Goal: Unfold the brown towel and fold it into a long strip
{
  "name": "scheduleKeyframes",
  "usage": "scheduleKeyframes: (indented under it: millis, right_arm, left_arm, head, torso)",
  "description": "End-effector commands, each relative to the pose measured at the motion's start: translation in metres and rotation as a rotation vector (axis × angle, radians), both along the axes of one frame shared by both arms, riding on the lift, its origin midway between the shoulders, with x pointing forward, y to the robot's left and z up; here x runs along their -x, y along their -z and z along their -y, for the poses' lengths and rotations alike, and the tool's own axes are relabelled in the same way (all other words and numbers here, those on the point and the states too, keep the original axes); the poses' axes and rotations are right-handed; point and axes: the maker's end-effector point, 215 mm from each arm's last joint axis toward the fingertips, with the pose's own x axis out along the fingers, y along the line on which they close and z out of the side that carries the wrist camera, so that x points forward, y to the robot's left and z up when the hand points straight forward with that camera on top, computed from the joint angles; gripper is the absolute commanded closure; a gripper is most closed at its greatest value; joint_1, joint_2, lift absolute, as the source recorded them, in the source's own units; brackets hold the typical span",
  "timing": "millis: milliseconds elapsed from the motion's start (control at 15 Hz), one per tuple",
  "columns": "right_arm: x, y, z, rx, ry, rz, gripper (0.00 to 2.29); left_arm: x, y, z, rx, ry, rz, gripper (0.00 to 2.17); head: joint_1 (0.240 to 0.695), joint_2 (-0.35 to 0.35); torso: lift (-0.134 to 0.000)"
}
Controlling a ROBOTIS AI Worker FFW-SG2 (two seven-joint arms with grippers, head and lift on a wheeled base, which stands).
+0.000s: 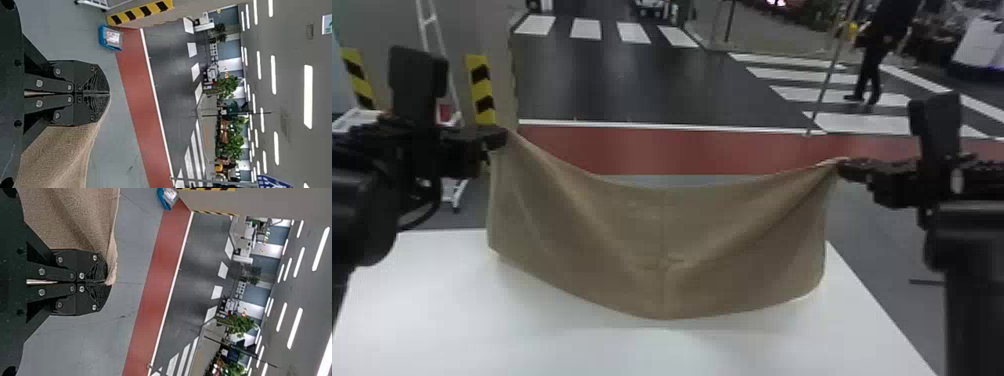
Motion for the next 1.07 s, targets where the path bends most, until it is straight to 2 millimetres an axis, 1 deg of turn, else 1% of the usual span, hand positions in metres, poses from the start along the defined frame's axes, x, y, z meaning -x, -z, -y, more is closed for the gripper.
scheduleKeyframes:
  millis: [0,67,133,200,267,333,400,467,533,600,667,733,800,867,933,1000]
  right_arm:
    - [-0.025,-0.062,0.008,-0.033,0.026,0.086,2.25]
    - [-0.025,-0.070,0.007,-0.059,0.023,0.097,2.25]
    - [-0.016,-0.075,0.009,-0.081,0.023,0.106,2.25]
    - [0.003,-0.064,0.012,-0.110,0.022,0.102,2.25]
    - [0.024,-0.038,0.007,-0.103,0.001,0.075,2.25]
    - [0.046,-0.013,0.005,-0.074,-0.016,0.058,2.25]
    - [0.073,0.013,-0.002,-0.029,-0.053,0.042,2.25]
    - [0.099,0.038,-0.012,0.017,-0.094,0.025,2.25]
    - [0.121,0.067,-0.024,0.063,-0.139,-0.009,2.25]
    - [0.142,0.095,-0.041,0.123,-0.205,-0.030,2.25]
    - [0.166,0.129,-0.057,0.165,-0.274,-0.076,2.25]
    - [0.187,0.155,-0.068,0.183,-0.322,-0.111,2.25]
    - [0.212,0.181,-0.078,0.205,-0.383,-0.155,2.25]
    - [0.233,0.201,-0.087,0.213,-0.438,-0.194,2.25]
    - [0.249,0.213,-0.093,0.213,-0.479,-0.224,2.25]
    - [0.263,0.221,-0.095,0.207,-0.508,-0.249,2.25]
  left_arm:
    - [-0.020,-0.049,-0.003,0.023,-0.008,0.056,1.32]
    - [-0.016,-0.067,-0.003,0.035,0.002,0.089,1.32]
    - [-0.006,-0.079,-0.011,0.046,0.000,0.110,1.32]
    - [0.008,-0.069,-0.023,0.056,-0.002,0.108,1.32]
    - [0.025,-0.050,-0.038,0.041,-0.007,0.102,1.32]
    - [0.040,-0.032,-0.048,0.022,-0.005,0.119,1.32]
    - [0.060,-0.013,-0.052,0.006,0.020,0.169,1.32]
    - [0.084,0.013,-0.063,-0.006,0.030,0.194,1.32]
    - [0.105,0.036,-0.072,-0.022,0.036,0.218,1.32]
    - [0.133,0.059,-0.082,-0.060,0.043,0.255,1.32]
    - [0.158,0.077,-0.085,-0.091,0.066,0.284,1.32]
    - [0.183,0.099,-0.092,-0.122,0.091,0.307,1.32]
    - [0.203,0.121,-0.100,-0.135,0.104,0.308,1.32]
    - [0.222,0.141,-0.113,-0.150,0.114,0.310,1.32]
    - [0.239,0.147,-0.122,-0.175,0.135,0.337,1.32]
    - [0.258,0.154,-0.129,-0.206,0.162,0.356,1.32]
  head:
    - [0.408,-0.183]
    - [0.375,-0.183]
    - [0.350,-0.182]
    - [0.326,-0.181]
    - [0.311,-0.180]
    - [0.306,-0.179]
    - [0.342,-0.170]
    - [0.378,-0.165]
    - [0.418,-0.161]
    - [0.463,-0.154]
    - [0.504,-0.146]
    - [0.589,-0.123]
    - [0.643,-0.108]
    - [0.689,-0.096]
    - [0.695,-0.080]
    - [0.695,-0.063]
  torso:
    - [-0.123]
    - [-0.123]
    - [-0.123]
    - [-0.123]
    - [-0.123]
    - [-0.123]
    - [-0.123]
    - [-0.123]
    - [-0.123]
    - [-0.123]
    - [-0.123]
    - [-0.123]
    - [-0.123]
    - [-0.123]
    - [-0.123]
    - [-0.123]
